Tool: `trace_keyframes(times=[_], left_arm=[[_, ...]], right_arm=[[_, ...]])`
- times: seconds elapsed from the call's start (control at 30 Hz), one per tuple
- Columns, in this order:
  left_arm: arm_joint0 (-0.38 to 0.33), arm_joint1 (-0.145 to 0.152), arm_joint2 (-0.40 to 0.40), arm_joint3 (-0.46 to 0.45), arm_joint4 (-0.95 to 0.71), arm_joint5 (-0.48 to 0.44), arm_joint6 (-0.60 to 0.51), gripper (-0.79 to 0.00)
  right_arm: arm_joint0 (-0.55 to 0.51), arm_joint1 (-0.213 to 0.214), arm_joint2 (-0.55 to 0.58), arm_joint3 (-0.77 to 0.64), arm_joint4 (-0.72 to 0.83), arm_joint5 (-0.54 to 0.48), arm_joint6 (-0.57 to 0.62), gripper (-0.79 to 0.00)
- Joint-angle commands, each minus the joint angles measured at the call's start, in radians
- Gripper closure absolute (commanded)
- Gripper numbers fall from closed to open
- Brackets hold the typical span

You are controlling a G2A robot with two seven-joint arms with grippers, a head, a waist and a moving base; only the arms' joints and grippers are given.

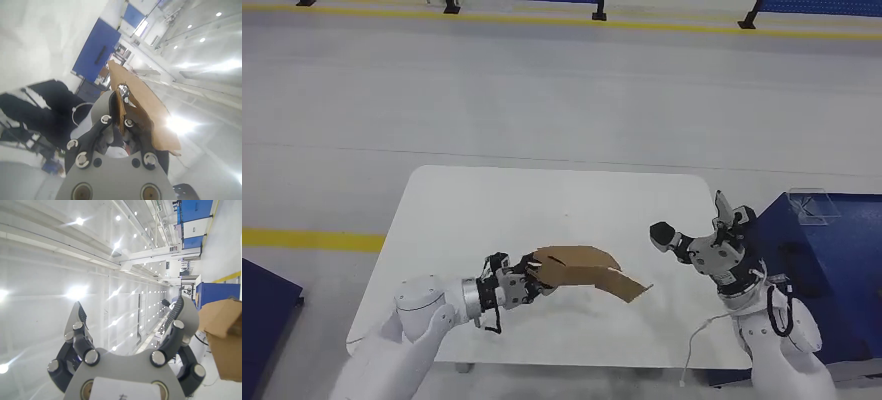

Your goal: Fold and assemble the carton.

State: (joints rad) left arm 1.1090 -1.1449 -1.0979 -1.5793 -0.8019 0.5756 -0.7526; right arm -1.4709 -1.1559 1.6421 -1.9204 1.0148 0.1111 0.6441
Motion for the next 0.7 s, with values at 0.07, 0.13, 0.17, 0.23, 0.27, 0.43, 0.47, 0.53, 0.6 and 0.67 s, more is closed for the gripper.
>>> trace_keyframes(times=[0.07,0.13,0.17,0.23,0.27,0.43,0.47,0.53,0.6,0.67], left_arm=[[-0.012,-0.004,0.039,0.024,0.03,-0.031,-0.066,0.0],[-0.02,-0.004,0.049,0.034,0.017,-0.003,-0.1,0.0],[-0.022,-0.004,0.056,0.047,0.01,0.029,-0.107,0.0],[-0.036,-0.004,0.069,0.071,0.004,0.104,-0.096,0.0],[-0.044,-0.005,0.076,0.079,0.005,0.131,-0.078,0.0],[-0.068,-0.013,0.105,0.097,0.0,0.179,-0.029,0.0],[-0.068,-0.013,0.104,0.096,0.0,0.172,-0.023,0.0],[-0.065,-0.012,0.105,0.084,-0.003,0.165,-0.023,0.0],[-0.056,-0.011,0.094,0.062,-0.012,0.122,-0.035,0.0],[-0.043,-0.007,0.09,0.025,0.021,0.046,-0.057,0.0]], right_arm=[[0.001,0.005,-0.002,0.014,-0.08,0.024,0.018,-0.785],[0.002,0.007,-0.011,0.027,-0.103,0.039,0.038,-0.785],[0.006,0.009,-0.01,0.032,-0.117,0.038,0.046,-0.785],[0.01,0.01,-0.006,0.045,-0.127,0.029,0.056,-0.785],[0.013,0.01,-0.003,0.05,-0.117,0.03,0.056,-0.785],[0.021,0.011,0.007,0.07,-0.092,0.057,0.039,-0.785],[0.021,0.011,0.005,0.072,-0.092,0.068,0.035,-0.785],[0.019,0.012,-0.003,0.077,-0.103,0.088,0.021,-0.785],[0.015,0.011,-0.013,0.077,-0.109,0.097,0.014,-0.785],[0.011,0.012,-0.021,0.076,-0.111,0.112,0.026,-0.785]])
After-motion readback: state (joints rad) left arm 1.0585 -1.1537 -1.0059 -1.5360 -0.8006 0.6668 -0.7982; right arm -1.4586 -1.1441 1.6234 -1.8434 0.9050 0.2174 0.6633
